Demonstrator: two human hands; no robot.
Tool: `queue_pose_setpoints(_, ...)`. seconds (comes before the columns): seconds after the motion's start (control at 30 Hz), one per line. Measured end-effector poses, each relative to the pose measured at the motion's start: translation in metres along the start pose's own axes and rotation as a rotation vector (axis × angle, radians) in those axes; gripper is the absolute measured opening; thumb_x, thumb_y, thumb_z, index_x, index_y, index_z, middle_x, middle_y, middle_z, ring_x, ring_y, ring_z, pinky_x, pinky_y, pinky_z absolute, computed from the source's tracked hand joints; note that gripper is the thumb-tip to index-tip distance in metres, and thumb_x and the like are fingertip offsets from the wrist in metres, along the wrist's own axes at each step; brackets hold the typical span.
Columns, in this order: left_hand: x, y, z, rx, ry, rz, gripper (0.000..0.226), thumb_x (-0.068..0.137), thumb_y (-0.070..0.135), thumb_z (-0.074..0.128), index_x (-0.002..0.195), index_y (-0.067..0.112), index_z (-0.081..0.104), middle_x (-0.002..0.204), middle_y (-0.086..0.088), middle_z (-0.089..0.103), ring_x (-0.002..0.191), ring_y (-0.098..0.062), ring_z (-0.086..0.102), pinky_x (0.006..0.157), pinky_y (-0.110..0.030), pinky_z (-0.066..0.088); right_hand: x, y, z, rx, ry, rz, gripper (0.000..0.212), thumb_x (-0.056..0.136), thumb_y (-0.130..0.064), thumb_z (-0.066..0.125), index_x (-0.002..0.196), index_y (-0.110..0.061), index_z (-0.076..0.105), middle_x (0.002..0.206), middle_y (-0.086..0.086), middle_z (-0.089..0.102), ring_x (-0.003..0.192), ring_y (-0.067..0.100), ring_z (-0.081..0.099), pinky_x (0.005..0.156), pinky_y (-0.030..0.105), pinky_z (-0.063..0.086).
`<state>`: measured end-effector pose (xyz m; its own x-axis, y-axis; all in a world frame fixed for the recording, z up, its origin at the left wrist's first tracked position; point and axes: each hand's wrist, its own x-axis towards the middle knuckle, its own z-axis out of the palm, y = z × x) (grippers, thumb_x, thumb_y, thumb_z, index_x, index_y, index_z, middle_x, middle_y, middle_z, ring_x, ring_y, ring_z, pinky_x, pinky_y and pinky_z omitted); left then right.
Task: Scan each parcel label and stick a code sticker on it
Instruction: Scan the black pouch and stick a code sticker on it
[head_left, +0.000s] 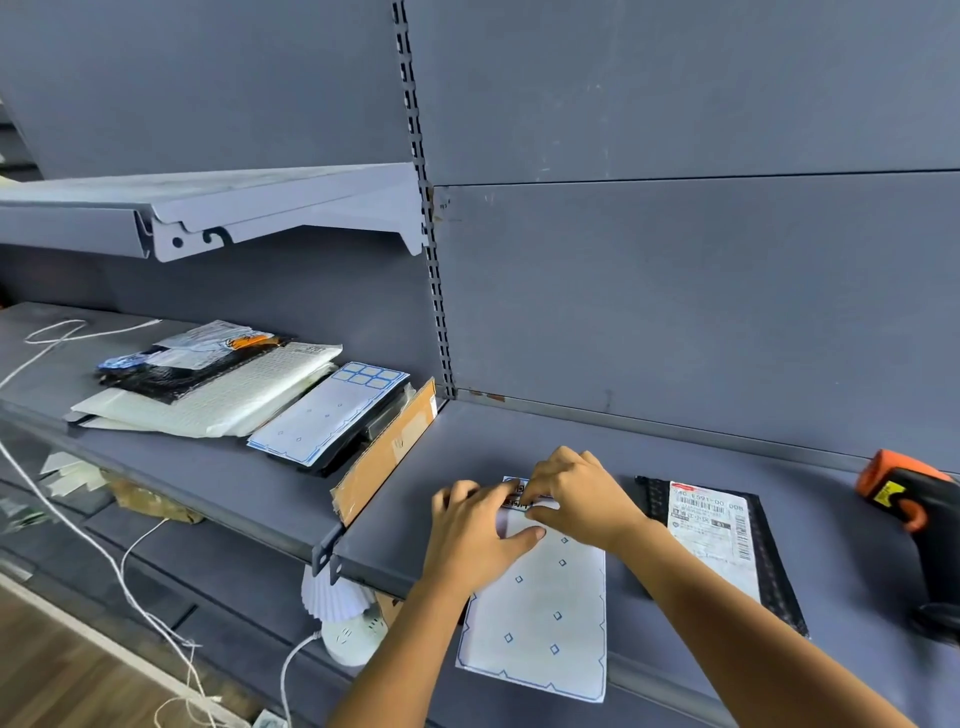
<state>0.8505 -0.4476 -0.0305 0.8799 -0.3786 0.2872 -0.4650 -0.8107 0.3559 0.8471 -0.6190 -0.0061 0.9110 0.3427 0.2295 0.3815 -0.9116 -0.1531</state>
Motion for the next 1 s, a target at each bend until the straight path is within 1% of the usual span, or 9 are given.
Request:
queue_pose_setpoints(0.1,0.001,-0.002,0.002,-0.006,0.005,-0.005,0.055,0.078,0.067,0.054,0.126,0.040,0.050,0.116,0.019,0.058,0.117,-0.006,0.037,0.097,-0.025,0.019,-0.001,0.002,-0.001,0.026,-0.015,0.026,0.025,0.090,-0.042,0.055,0.112,-0.034,0.067,0.115,-0.015,0.060,0.113,0.016,0.040,0.087,0.030,0.030)
queue_pose_setpoints(0.17,0.001,-0.003,0.003,-0.004,0.013,-0.001,0.055,0.078,0.067,0.054,0.125,0.040,0.051,0.114,0.020,0.059,0.114,-0.006,0.038,0.096,-0.024,0.019,-0.002,0.003,-0.001,0.036,-0.023,0.031,0.027,0.090,-0.044,0.056,0.113,-0.035,0.066,0.115,-0.015,0.060,0.113,0.015,0.039,0.086,0.029,0.029)
queue_pose_setpoints(0.37,0.001,-0.003,0.003,-0.015,0.034,0.009,0.051,0.078,0.065,0.056,0.122,0.039,0.054,0.108,0.020,0.060,0.112,-0.006,0.039,0.094,-0.024,0.019,-0.002,0.003,0.001,0.062,-0.003,0.035,0.026,0.090,-0.042,0.057,0.112,-0.033,0.067,0.115,-0.015,0.060,0.113,0.015,0.040,0.089,0.028,0.028)
queue_pose_setpoints(0.57,0.001,-0.003,0.005,-0.026,0.054,0.009,0.048,0.076,0.066,0.057,0.115,0.038,0.057,0.103,0.020,0.062,0.109,-0.006,0.041,0.091,-0.023,0.019,-0.001,0.000,0.004,0.003,0.031,0.002,0.025,0.091,-0.040,0.055,0.109,-0.029,0.069,0.111,-0.013,0.062,0.112,0.017,0.042,0.082,0.028,0.025)
queue_pose_setpoints(0.63,0.001,-0.004,0.005,-0.026,0.061,0.012,0.049,0.075,0.069,0.055,0.112,0.037,0.058,0.099,0.019,0.063,0.107,-0.005,0.041,0.089,-0.023,0.019,-0.001,0.000,0.005,-0.011,0.043,-0.014,0.026,0.091,-0.039,0.055,0.109,-0.028,0.069,0.110,-0.011,0.063,0.111,0.018,0.043,0.083,0.029,0.026)
queue_pose_setpoints(0.73,0.000,-0.003,0.005,-0.037,0.083,0.036,0.055,0.069,0.074,0.045,0.105,0.035,0.061,0.091,0.018,0.065,0.104,-0.005,0.042,0.086,-0.022,0.018,-0.003,0.001,0.007,0.007,0.070,-0.026,0.026,0.091,-0.038,0.056,0.108,-0.027,0.070,0.109,-0.010,0.065,0.110,0.019,0.045,0.084,0.029,0.027)
queue_pose_setpoints(0.77,0.000,-0.003,0.005,-0.052,0.096,0.037,0.051,0.071,0.071,0.049,0.103,0.034,0.063,0.090,0.018,0.065,0.104,-0.005,0.042,0.085,-0.022,0.018,-0.003,0.001,0.007,0.011,0.074,-0.030,0.025,0.091,-0.038,0.055,0.108,-0.027,0.070,0.109,-0.010,0.065,0.110,0.019,0.045,0.084,0.028,0.026)
queue_pose_setpoints(0.87,0.000,-0.004,0.005,-0.092,0.133,0.035,0.027,0.079,0.052,0.064,0.097,0.032,0.066,0.087,0.016,0.064,0.103,-0.006,0.042,0.084,-0.021,0.017,-0.006,0.002,0.008,0.100,0.098,-0.003,0.021,0.091,-0.034,0.056,0.105,-0.028,0.072,0.106,-0.010,0.066,0.107,0.017,0.047,0.082,0.027,0.028)
queue_pose_setpoints(1.0,0.001,-0.009,0.008,-0.088,0.132,0.045,0.015,0.083,0.043,0.064,0.088,0.029,0.066,0.084,0.014,0.063,0.101,-0.008,0.044,0.081,-0.020,0.015,-0.015,0.011,0.010,0.252,0.118,0.077,0.018,0.088,-0.026,0.060,0.100,-0.027,0.073,0.100,-0.010,0.068,0.103,0.017,0.051,0.086,0.032,0.040)
